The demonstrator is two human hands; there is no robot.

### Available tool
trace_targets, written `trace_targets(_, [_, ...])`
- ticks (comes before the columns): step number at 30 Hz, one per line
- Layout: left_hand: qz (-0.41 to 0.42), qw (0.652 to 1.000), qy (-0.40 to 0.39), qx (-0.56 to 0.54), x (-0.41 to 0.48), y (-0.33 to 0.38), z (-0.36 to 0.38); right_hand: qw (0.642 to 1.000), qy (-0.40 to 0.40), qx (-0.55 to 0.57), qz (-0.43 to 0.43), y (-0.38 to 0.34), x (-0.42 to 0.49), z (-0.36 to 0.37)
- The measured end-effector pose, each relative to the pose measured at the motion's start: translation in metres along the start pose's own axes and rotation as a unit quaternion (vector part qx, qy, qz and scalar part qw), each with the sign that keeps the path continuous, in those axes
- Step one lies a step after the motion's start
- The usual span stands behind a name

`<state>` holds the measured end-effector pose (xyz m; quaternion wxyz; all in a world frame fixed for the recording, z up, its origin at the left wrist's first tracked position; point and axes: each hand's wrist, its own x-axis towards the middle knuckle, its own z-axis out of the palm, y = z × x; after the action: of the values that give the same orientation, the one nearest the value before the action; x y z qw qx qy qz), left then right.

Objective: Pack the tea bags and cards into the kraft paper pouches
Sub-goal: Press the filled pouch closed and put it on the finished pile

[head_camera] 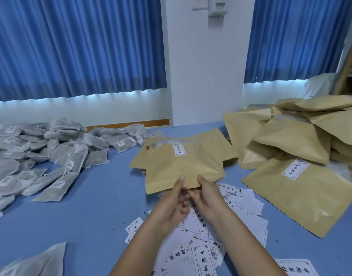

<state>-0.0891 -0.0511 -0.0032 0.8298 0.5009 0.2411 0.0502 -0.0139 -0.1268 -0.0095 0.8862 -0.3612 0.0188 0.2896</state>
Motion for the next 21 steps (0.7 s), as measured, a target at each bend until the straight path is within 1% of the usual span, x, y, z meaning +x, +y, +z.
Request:
trace_targets(1, [0.008, 0.998, 0.015, -0.065, 0.002, 0.000, -0.004, 1.000, -0.013, -0.005, 0.009, 0.001, 0.000, 0.001])
trace_targets(2, [0.020, 0.994, 0.039, -0.102, 0.005, 0.001, -0.007, 0.999, -0.021, -0.021, 0.017, 0.003, 0.000, 0.001])
trace_targets(4, [0.041, 0.984, 0.092, -0.150, 0.008, 0.000, -0.014, 0.997, -0.020, -0.074, 0.026, 0.004, -0.003, 0.001])
trace_targets(6, [0.053, 0.972, 0.132, -0.186, 0.009, 0.001, -0.021, 0.991, 0.009, -0.133, 0.024, 0.000, -0.005, -0.003])
trace_targets(9, [0.075, 0.968, 0.171, -0.169, 0.010, 0.004, -0.029, 0.977, 0.069, -0.200, -0.007, -0.011, -0.003, -0.014])
trace_targets(13, [0.085, 0.962, 0.196, -0.169, 0.007, 0.007, -0.031, 0.970, 0.052, -0.234, 0.031, -0.018, -0.003, -0.016])
trace_targets(15, [0.090, 0.959, 0.210, -0.167, 0.005, 0.009, -0.032, 0.967, 0.040, -0.249, 0.037, -0.019, -0.003, -0.017])
trace_targets(18, [0.093, 0.959, 0.220, -0.153, 0.005, 0.010, -0.033, 0.963, 0.032, -0.267, 0.015, -0.016, -0.001, -0.019])
trace_targets(21, [0.092, 0.961, 0.222, -0.140, 0.006, 0.008, -0.033, 0.953, 0.051, -0.297, -0.013, -0.013, 0.003, -0.021])
